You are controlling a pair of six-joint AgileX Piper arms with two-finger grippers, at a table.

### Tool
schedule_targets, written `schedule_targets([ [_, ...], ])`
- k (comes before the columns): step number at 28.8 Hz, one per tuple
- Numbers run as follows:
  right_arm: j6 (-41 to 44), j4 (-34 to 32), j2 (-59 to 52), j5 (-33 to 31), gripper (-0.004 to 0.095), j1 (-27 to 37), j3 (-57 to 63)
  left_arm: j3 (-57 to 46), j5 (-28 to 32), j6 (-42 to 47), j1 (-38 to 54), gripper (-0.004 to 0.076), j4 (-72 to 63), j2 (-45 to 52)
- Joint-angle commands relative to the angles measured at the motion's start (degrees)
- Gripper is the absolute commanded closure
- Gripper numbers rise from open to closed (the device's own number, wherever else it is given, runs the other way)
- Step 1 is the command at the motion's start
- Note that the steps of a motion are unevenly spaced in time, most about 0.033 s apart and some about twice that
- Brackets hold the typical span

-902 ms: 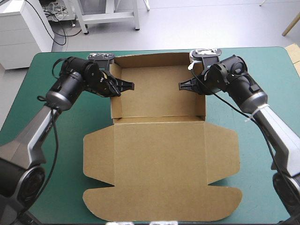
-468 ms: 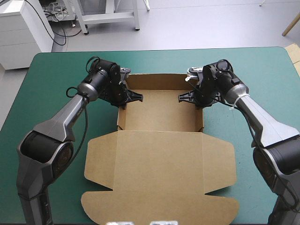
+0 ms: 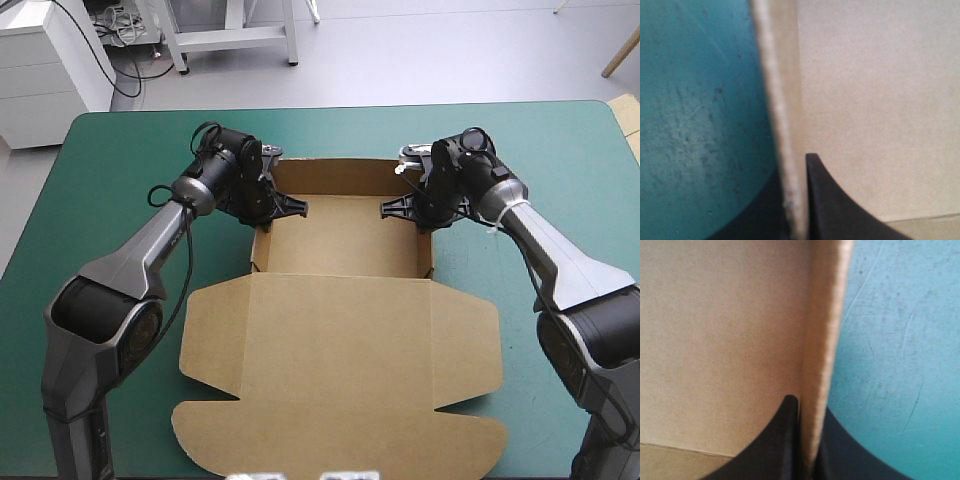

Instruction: Fold the box

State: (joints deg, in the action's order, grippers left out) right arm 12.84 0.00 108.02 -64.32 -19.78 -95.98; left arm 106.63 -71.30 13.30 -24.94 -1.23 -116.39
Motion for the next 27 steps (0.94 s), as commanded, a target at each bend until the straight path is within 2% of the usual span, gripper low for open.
schedule_targets([
  [1,-2.01,2.61,-2.0,1.36,0.0743,-0.12,-1.29,1.34,-1.15,-2.38,-1.48,0.0715,-4.59,2.47],
  [3,-2.01,3.01,-2.0,1.36,0.0564,0.12,-1.29,1.34,-1.02,-4.63,-1.48,0.0666,-4.35,2.47],
  [6,-2.01,3.01,-2.0,1.24,0.0265,0.22,-1.29,1.34,-0.91,-5.47,-1.48,0.0547,-4.35,2.47],
  [8,-2.01,3.01,-2.0,1.24,0.0082,0.22,-1.29,1.34,-0.42,-5.47,-1.48,0.0425,-4.35,2.47],
  [10,-2.01,3.01,-2.0,1.24,-0.0014,0.22,-1.29,1.34,0.42,-5.47,-1.48,0.0303,-4.1,2.47],
  [12,-2.01,2.77,-2.0,1.24,-0.002,0.22,-1.29,1.34,0.81,-5.47,-1.48,0.0201,-4.1,2.47],
  [14,-1.63,2.35,-2.0,1.24,-0.0019,0.22,-1.29,1.61,0.83,-5.47,-1.48,0.0164,-3.49,2.47],
  [19,-1.35,1.31,-2.0,1.16,-0.0018,0.86,-4.56,6.72,-1.7,-5.19,-0.8,0.0169,-1.02,2.47],
  [23,-1.32,1.04,-2.0,-2.84,-0.0018,2.85,-12.04,14.37,-1.66,-5.06,1.36,0.0174,-4.73,2.74],
  [27,-1.45,3.3,-6.27,-2.7,-0.0017,4.75,-16.17,22.68,-1.66,-5.06,3.12,0.0177,-7.76,5.12],
])
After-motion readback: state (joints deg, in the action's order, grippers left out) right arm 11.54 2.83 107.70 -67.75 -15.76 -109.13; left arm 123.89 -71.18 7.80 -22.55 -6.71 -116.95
